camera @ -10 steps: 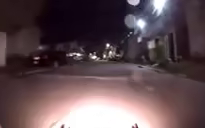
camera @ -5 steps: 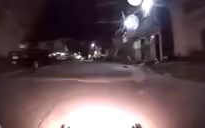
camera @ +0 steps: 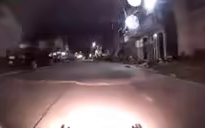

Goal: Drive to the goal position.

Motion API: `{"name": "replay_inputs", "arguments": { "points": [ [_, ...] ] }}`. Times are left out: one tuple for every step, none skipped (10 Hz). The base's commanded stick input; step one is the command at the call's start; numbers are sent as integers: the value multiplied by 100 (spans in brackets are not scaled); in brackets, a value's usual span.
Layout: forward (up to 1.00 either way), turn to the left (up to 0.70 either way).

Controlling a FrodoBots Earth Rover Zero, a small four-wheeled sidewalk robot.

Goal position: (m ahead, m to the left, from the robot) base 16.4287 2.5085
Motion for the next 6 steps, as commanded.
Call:
{"name": "replay_inputs", "arguments": {
  "points": [
    [70, 0],
    [70, 0],
    [70, 0],
    [70, 0],
    [70, 0],
    [70, 0]
  ]
}}
